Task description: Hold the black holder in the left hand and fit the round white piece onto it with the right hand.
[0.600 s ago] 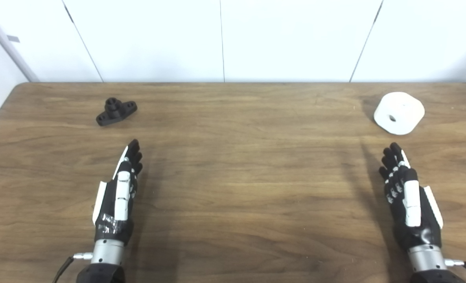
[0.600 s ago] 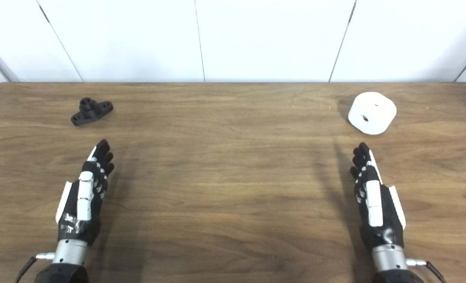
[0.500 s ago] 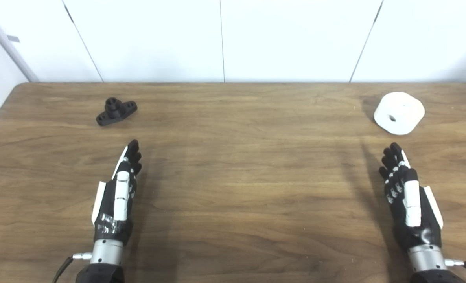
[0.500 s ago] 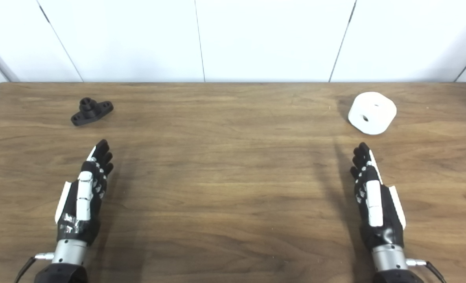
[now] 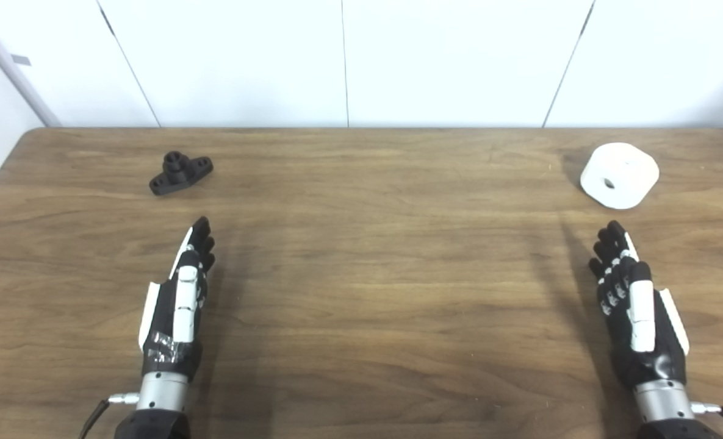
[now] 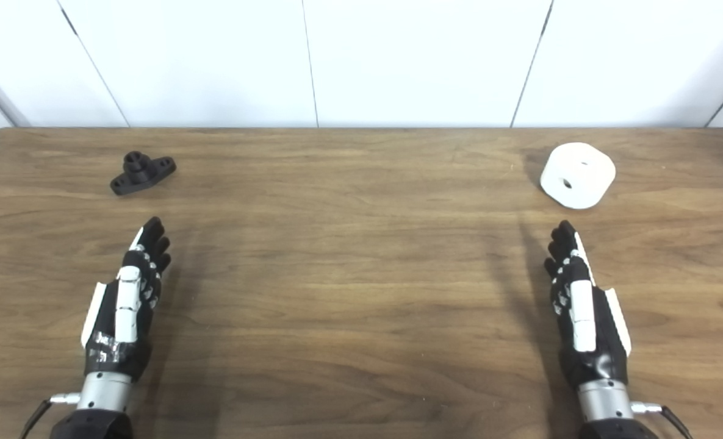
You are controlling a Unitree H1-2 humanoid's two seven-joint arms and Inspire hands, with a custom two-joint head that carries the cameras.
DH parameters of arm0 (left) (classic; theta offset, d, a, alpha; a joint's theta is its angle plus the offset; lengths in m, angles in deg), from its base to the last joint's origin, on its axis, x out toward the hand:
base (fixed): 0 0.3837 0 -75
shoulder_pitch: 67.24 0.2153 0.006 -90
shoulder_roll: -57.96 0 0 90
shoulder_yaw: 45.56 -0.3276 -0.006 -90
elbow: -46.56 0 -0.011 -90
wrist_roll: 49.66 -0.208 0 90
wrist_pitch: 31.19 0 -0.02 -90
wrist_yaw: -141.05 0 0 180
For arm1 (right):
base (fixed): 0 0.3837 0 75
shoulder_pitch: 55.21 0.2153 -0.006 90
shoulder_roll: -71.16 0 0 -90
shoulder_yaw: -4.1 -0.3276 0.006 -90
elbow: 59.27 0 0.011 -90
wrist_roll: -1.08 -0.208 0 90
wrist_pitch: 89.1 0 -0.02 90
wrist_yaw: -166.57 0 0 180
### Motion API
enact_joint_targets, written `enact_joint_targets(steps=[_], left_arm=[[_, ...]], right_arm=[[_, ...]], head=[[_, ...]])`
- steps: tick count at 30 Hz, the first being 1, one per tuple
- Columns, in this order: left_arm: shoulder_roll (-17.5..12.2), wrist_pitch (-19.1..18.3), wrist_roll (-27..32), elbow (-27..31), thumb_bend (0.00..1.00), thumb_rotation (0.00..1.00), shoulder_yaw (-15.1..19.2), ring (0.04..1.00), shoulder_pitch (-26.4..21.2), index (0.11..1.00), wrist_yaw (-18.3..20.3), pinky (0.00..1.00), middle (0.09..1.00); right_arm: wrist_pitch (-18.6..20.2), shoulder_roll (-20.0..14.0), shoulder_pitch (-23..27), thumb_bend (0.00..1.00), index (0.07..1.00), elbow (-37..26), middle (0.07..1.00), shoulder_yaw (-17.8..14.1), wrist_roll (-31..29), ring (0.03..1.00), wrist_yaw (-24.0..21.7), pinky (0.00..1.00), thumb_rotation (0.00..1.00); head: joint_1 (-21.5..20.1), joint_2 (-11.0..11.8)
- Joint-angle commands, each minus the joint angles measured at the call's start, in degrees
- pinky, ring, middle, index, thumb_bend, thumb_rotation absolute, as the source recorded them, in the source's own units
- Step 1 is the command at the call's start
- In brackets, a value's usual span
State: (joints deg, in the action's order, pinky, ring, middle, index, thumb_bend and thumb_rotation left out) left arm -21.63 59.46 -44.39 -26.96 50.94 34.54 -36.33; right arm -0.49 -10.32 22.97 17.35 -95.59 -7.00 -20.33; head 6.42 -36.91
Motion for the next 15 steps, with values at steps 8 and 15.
enact_joint_targets(steps=[8,15], left_arm=[[1.0,2.2,-1.8,1.7,0.35,0.98,-1.2,0.995,3.0,0.987,-0.5,1.00,0.994],[1.6,6.2,-2.8,-1.8,0.38,0.95,-2.2,0.986,2.8,0.983,-0.7,1.00,0.987]], right_arm=[[-3.2,-1.1,-3.1,0.60,0.992,-0.2,0.993,-0.4,-1.7,1.000,-0.9,1.00,1.00],[-2.2,-2.1,-3.0,0.59,0.998,0.3,1.000,-0.8,-2.3,1.000,-1.7,1.00,1.00]], head=[[3.5,2.6],[7.4,5.8]])
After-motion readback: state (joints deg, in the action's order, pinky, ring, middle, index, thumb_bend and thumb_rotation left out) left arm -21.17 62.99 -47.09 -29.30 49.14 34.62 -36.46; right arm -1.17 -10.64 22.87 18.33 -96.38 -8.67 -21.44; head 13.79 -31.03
